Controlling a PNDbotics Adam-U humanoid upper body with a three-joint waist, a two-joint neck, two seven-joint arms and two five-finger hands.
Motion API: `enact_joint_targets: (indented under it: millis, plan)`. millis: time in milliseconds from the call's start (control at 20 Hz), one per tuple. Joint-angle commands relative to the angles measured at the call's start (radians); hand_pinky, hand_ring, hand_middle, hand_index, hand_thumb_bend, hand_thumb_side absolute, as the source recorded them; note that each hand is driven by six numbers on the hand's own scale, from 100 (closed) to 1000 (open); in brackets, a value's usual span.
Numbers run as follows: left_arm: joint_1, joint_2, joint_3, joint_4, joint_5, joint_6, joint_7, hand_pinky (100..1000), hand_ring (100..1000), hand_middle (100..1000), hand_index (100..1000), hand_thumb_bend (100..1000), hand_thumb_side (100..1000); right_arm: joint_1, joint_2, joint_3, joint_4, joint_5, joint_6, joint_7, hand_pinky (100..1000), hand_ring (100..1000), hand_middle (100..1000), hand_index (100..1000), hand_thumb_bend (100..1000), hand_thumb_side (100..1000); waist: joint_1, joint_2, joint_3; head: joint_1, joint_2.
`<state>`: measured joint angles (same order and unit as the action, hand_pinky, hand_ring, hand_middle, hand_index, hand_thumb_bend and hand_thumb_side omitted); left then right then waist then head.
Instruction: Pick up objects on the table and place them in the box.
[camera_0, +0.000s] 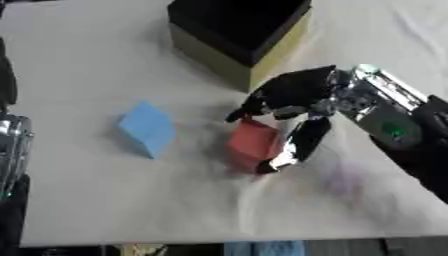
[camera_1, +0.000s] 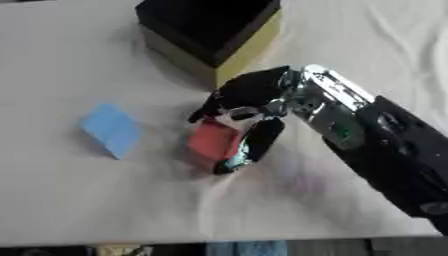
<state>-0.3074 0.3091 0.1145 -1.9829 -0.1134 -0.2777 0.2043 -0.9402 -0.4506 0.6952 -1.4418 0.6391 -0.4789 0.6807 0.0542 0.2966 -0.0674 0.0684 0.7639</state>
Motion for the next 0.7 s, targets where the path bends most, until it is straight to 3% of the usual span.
enact_joint_targets:
  millis: [50,200,500,700]
  plan:
    - [-0.01,0.014,0.004,-0.017,0.004,-0.003,-0.002,667,714,666,690,100,872,-0.013,-0.01,-0.019,0.001,-0.005,-0.223,0.226,705,738,663,1000,426,793,0.001,-0.015,0.003,0.0,-0.007]
    - [-0.011,0.013,0.005,-0.017,0.005,-0.002,-0.002,668,714,666,689,100,874,-0.01,-0.016,-0.028,0.003,-0.018,-0.208,0.215,679,693,615,964,411,709,0.002,-0.014,0.004,-0.001,-0.007]
    - [-0.011,0.012,0.006,-0.017,0.006,0.002,-0.002,666,714,665,685,100,877,-0.009,-0.027,-0.044,-0.006,-0.045,-0.165,0.158,642,628,555,812,374,674,0.002,-0.015,0.003,-0.001,-0.008]
    - [-0.009,0.012,0.007,-0.017,0.007,0.004,-0.003,665,713,664,682,100,876,-0.012,-0.028,-0.051,-0.011,-0.058,-0.135,0.117,630,603,526,780,308,654,0.002,-0.016,0.001,-0.002,-0.007]
